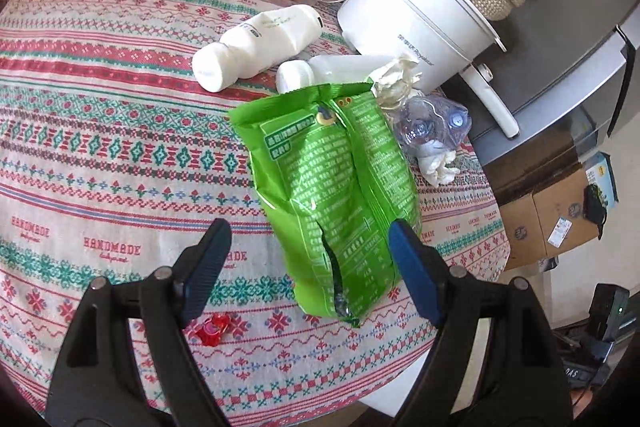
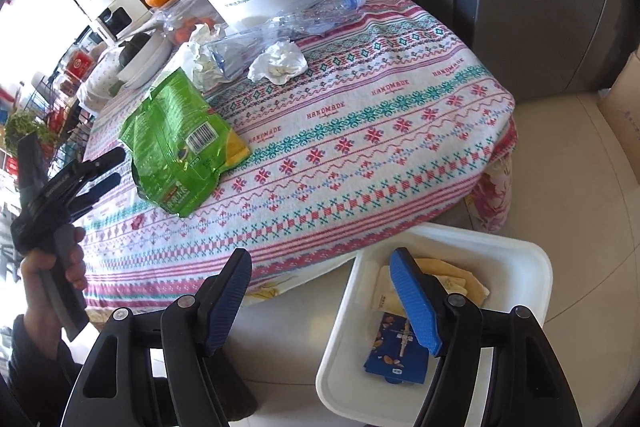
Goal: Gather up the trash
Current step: 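Grasp the green snack bag with the left gripper and lift it, then grasp the crumpled white tissue with the right gripper while the left holds the green bag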
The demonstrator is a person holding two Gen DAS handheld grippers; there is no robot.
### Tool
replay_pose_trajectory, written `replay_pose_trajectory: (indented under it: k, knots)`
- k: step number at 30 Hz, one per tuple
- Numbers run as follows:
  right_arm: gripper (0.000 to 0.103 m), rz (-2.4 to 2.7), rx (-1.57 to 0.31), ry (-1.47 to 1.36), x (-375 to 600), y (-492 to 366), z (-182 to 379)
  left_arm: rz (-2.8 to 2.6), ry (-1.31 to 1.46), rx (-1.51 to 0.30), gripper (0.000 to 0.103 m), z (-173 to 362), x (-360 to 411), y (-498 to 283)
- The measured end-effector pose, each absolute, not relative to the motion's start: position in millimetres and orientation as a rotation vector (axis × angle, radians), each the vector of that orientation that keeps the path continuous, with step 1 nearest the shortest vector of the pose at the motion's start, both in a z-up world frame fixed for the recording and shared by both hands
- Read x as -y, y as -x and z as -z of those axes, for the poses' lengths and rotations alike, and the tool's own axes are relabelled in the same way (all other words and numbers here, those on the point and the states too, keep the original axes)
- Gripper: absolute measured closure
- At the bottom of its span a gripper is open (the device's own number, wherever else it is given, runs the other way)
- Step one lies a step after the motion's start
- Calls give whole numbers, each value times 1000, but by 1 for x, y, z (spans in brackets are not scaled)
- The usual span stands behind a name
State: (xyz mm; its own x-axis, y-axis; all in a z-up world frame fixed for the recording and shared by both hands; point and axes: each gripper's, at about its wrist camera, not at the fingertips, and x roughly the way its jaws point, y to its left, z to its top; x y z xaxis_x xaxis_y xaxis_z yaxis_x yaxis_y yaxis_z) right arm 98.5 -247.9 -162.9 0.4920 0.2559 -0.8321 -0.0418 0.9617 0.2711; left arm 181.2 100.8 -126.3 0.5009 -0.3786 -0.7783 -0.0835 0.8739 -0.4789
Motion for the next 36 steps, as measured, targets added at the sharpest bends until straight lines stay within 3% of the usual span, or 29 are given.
replay_pose_trajectory:
  k: [5,7,8,9,12,18,28,36]
  knots:
    - [30,-186,-1047,-234,240,-109,163,197,597,-1036,23,141,-100,-198]
    - [30,-188,-1050,-232,237,-112,164,199,639,-1037,36,146,-100,-201]
    - [30,-189,-1052,-232,236,-114,164,212,666,-1042,57,148,-100,-202]
    - [30,-189,-1053,-232,235,-115,164,217,680,-1050,67,149,-98,-203]
    - [30,-187,-1053,-232,234,-118,165,274,722,-1045,80,148,-92,-201]
    - [30,-165,-1046,-246,239,-120,164,317,688,-1001,84,114,-87,-182]
    - [30,-114,-1008,-178,231,-142,160,232,386,-865,84,37,-99,-129]
    - [30,-150,-912,-106,203,-206,162,214,315,-855,84,33,-105,-125]
